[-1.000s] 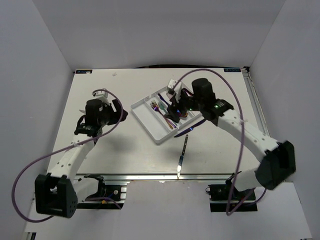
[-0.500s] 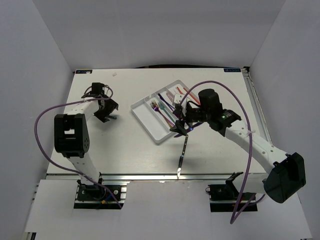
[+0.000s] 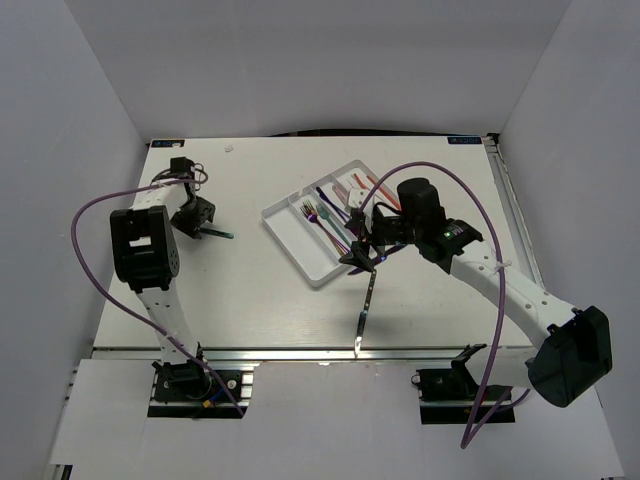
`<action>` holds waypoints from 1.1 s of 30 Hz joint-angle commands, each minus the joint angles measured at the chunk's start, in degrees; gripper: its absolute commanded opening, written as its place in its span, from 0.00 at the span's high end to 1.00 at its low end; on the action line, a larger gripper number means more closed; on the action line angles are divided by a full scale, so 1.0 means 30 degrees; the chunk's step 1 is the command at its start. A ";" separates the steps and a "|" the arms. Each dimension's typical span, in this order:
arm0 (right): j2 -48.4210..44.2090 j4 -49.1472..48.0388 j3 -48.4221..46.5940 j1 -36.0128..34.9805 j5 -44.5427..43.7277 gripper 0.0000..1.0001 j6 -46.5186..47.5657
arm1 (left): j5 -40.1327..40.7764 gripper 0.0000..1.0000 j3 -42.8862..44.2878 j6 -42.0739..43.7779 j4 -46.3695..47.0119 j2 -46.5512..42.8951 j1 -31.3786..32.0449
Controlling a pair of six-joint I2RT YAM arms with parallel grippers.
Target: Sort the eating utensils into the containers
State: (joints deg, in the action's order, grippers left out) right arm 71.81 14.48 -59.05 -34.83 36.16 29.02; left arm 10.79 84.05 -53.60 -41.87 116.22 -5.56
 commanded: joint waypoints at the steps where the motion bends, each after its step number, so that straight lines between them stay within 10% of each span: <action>1: -0.0499 -0.0667 0.0199 0.0067 0.0046 0.11 0.0201 | 0.0536 0.34 0.0811 0.0231 -0.1043 0.0339 -0.0196; 22: -0.0587 -0.0813 0.0229 0.0389 0.0016 0.11 0.0084 | -0.0198 1.00 -0.1146 0.2748 -0.0402 -0.2906 -0.0111; 33: -0.0441 -0.0901 0.0288 0.0740 0.0016 0.11 -0.0091 | -0.1249 1.00 -0.5131 0.2316 0.1386 -0.9120 0.4194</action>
State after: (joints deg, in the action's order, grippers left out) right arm 71.68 14.33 -58.28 -33.12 35.77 28.95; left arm 9.58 71.57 -45.21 -39.64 92.73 3.81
